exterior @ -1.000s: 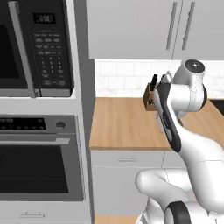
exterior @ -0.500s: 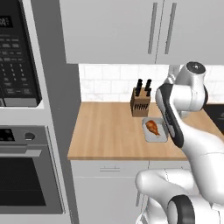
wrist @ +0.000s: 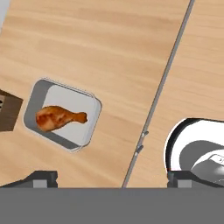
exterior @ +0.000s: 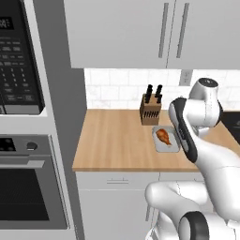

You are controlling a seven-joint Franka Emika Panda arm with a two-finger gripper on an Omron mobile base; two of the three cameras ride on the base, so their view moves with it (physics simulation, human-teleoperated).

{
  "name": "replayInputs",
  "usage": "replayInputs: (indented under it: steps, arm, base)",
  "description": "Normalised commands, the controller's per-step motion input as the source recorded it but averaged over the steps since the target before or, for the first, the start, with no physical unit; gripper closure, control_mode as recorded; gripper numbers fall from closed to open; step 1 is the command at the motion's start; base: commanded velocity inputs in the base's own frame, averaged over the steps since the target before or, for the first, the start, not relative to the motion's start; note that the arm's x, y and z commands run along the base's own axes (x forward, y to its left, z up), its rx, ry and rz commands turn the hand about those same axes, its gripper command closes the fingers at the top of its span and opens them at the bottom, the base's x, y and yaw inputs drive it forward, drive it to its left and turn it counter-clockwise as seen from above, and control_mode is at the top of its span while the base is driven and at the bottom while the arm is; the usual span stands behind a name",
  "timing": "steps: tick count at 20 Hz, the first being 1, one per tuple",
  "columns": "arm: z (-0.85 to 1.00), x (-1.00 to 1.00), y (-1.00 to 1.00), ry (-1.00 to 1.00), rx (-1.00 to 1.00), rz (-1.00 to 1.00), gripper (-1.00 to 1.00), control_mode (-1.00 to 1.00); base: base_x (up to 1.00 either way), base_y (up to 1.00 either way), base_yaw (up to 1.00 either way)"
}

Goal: Take the meat container that has the chicken drumstick and place it on the second highest rack of the freezer. Then take the vegetable container that has the garlic and avocado and place it on the highest rack of the freezer.

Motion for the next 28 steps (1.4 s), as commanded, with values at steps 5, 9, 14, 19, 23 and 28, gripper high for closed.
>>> replayInputs:
  steps: [5,9,14,19,23,28]
  arm:
    - [-0.90,-0.05,0.12,0.13,0.00,0.12,-1.00,-1.00]
    - [-0.67,0.01,0.08,0.12,0.00,0.03,-1.00,-1.00]
    - [-0.20,0.24,0.00,0.09,0.01,0.00,-1.00,-1.00]
    - [0.00,0.38,-0.04,0.04,0.03,0.00,-1.00,-1.00]
    - [-0.18,0.44,-0.30,0.04,0.06,0.00,-1.00,-1.00]
    - [-0.37,0.38,-0.27,0.07,0.02,0.00,-1.00,-1.00]
  base:
    - [0.00,0.00,0.00]
    - [0.00,0.00,0.00]
    - [0.00,0.00,0.00]
    - [0.00,0.00,0.00]
    - [0.00,0.00,0.00]
    - [0.00,0.00,0.00]
